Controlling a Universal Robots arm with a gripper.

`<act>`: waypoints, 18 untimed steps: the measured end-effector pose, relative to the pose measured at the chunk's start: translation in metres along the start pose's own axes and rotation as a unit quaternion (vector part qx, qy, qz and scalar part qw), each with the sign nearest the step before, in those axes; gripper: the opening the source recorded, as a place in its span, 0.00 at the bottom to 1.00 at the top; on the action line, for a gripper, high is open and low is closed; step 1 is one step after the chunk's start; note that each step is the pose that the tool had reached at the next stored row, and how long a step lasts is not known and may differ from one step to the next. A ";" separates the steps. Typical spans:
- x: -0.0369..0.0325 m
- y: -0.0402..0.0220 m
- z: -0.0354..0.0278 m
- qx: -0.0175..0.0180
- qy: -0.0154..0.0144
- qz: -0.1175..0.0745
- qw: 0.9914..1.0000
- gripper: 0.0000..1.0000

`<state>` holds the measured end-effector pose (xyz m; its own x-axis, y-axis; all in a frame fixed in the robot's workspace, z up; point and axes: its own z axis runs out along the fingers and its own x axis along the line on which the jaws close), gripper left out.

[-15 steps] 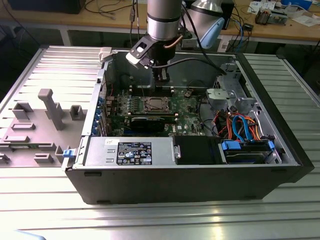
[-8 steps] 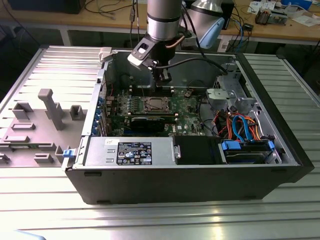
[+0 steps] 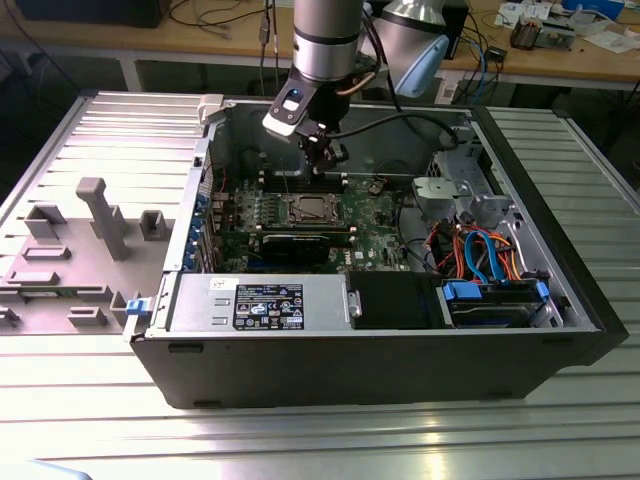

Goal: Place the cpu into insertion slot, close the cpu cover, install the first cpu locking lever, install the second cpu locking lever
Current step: 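Install the first cpu locking lever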

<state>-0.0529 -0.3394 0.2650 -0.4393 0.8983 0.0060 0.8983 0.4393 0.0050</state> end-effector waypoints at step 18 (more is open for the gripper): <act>0.0006 -0.0012 0.0001 0.001 0.001 -0.124 0.992 0.11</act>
<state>-0.0542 -0.3394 0.2649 -0.6470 0.7624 0.0060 0.7625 0.6470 0.0050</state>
